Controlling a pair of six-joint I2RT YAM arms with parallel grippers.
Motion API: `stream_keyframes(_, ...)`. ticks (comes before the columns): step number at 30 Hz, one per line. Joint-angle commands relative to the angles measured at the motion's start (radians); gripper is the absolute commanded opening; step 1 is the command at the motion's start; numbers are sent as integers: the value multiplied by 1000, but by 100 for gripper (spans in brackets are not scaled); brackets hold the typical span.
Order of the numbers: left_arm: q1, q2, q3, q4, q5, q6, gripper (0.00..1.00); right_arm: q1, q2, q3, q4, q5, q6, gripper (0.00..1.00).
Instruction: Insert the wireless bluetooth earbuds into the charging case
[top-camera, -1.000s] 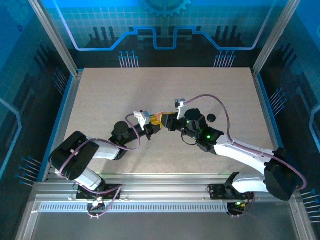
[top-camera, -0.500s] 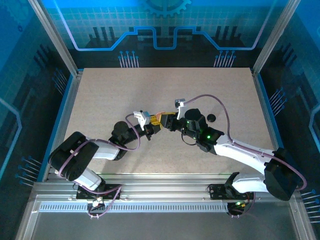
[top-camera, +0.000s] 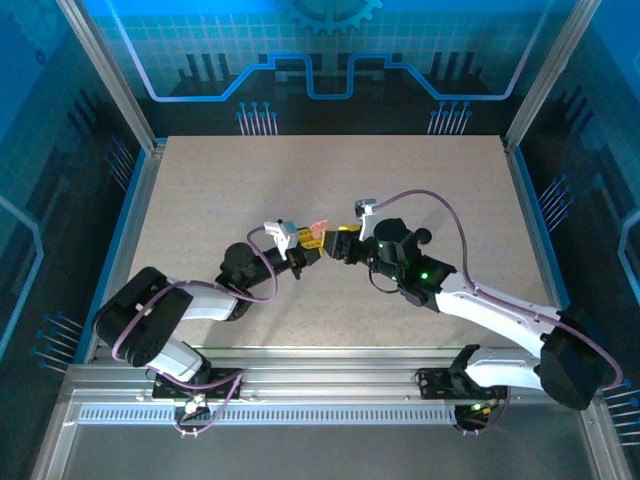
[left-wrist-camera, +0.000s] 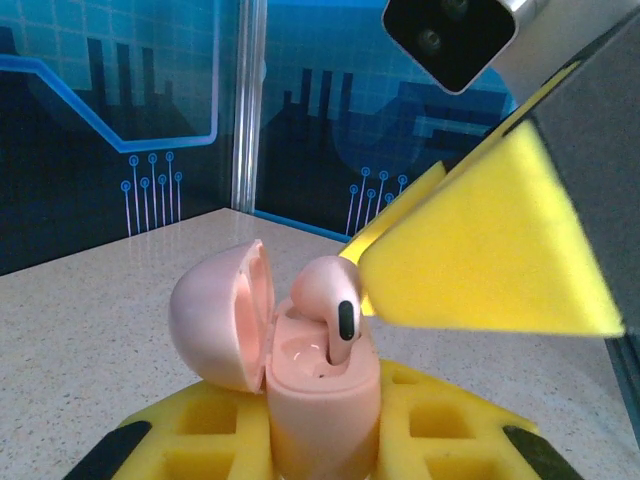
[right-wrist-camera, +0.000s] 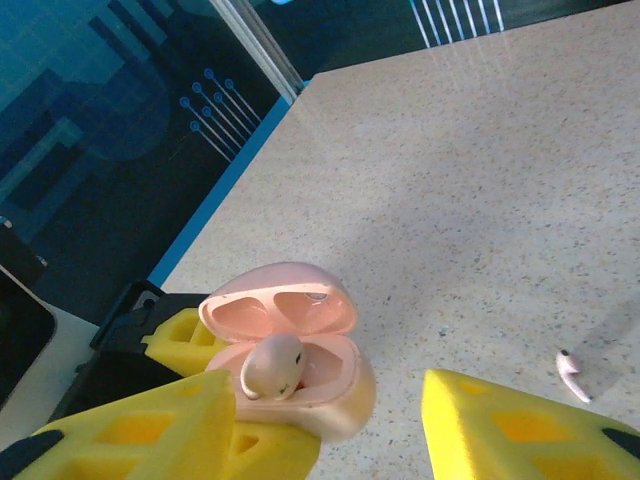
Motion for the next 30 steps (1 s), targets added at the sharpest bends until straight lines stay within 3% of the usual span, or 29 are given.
stream_keyframes(1,-4,-32,7,40,0,36,16,12,-77,29,-61,29,-31,53)
stream_keyframes(6,-5,-59,-21,6,-4,117,16,14,-144,58,-157,33,-30,54)
stream_keyframes(19,-5,-28,-42,29,55,276,15,31,-225,117,-439,-3,185,49)
stream_keyframes(30,-6,-58,-61,5,72,339,15,60,-217,136,-512,-27,303,48)
